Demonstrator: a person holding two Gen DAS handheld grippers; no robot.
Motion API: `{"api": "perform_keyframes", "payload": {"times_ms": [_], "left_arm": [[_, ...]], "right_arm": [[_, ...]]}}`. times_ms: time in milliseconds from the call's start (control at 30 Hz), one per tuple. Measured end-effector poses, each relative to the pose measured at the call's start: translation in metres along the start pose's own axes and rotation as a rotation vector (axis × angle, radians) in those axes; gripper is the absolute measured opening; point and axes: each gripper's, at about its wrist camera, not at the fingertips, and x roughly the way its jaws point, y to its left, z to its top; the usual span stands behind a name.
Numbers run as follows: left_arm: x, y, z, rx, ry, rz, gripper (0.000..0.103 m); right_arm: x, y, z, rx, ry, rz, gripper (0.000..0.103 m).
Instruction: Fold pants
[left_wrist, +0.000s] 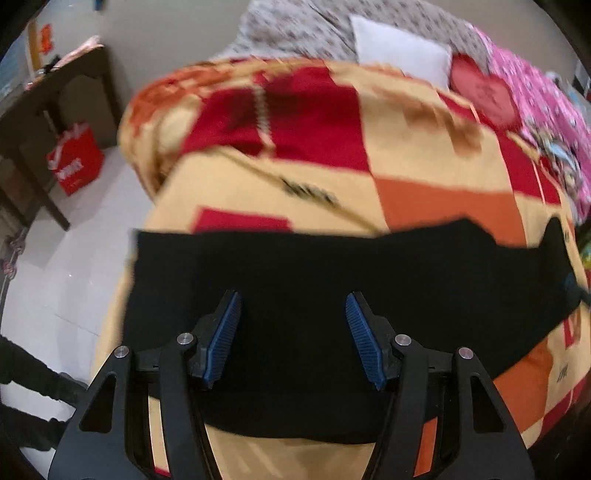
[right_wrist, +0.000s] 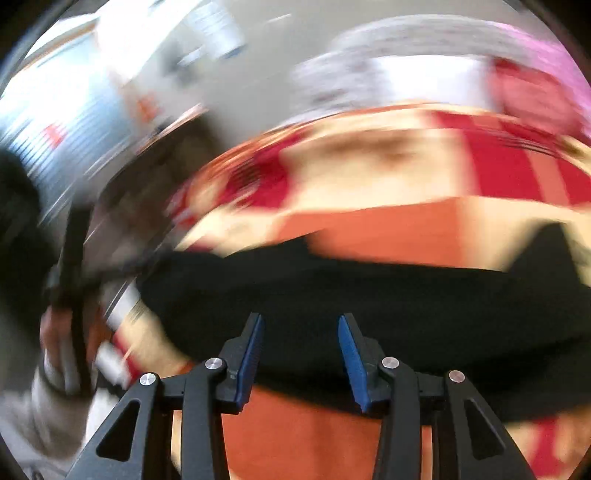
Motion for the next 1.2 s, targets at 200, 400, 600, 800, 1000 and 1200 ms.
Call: {"api": "perform_keyframes", "payload": {"times_ms": [200, 400, 600, 800, 1000, 1200], "left_arm": [[0.012, -0.014, -0.005, 0.042, 0.001, 0.047, 0.06], [0.014, -0.01, -0.001, 0.02, 0.015, 0.038, 0.061], [0.015, -0.011, -0.001, 0.015, 0.014, 0.047, 0.063], [0.016, -0.012, -0.001, 0.013, 0.012, 0.054, 0.063], [0.012, -0.012, -0.001, 0.006, 0.014, 0.044, 0.063], [0.001, -0.021, -0.005, 0.011, -0.006, -0.009, 0.063]], "right_arm": [[-0.031, -0.102, -0.005, 0.338, -0.048, -0.182, 0.043], [-0.032, -0.144, -0.007, 0.454, -0.089, -0.235, 0.045], [-0.013, -0.135, 0.007, 0.339, -0.108, -0.321, 0.044], [-0.021, -0.146, 0.002, 0.355, -0.154, -0.289, 0.005], [-0.076, -0.129, -0.01, 0.298, -0.218, -0.311, 0.004], [-0.077, -0.13, -0.037, 0.271, -0.104, -0.401, 0.004]]}}
